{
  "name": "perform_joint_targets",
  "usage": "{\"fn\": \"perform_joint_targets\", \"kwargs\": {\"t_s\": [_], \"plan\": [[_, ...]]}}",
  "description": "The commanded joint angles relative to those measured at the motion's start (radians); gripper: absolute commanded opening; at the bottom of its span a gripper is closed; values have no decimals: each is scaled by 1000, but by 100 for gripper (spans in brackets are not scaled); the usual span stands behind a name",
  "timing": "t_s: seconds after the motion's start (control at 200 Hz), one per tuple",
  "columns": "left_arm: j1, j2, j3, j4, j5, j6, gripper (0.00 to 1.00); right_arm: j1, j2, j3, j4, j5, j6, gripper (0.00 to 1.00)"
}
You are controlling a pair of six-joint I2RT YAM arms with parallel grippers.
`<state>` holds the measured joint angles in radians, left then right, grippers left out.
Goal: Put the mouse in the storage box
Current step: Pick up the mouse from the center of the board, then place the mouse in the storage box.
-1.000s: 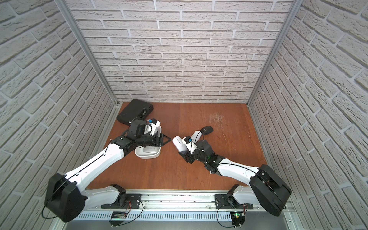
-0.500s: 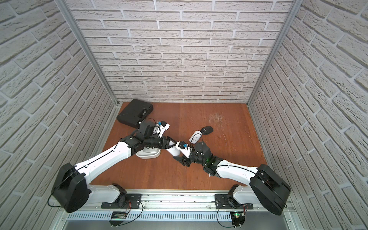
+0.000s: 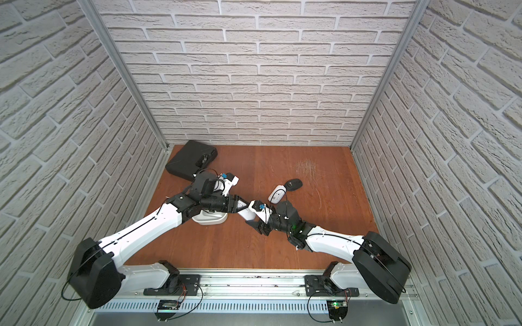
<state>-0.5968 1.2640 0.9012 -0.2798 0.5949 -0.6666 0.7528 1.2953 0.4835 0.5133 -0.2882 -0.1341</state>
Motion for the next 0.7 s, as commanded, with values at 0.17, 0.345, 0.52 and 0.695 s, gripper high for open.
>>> {"fn": "perform_joint_targets", "kwargs": {"t_s": [0.17,0.345,0.52,0.695], "plan": [[6,-19,-23,-3,47,2,30,6,-4,5,74,5,-15,42],[8,1,-16,55,75,-23,9,6,-5,3,80,4,-11,43],[54,-6,-33,99,78,-51,0,6,-10,3,70,23,-7,62],[200,-56,-80,144,83,-73,0,6,-5,-20,109,87,14,78]]}}
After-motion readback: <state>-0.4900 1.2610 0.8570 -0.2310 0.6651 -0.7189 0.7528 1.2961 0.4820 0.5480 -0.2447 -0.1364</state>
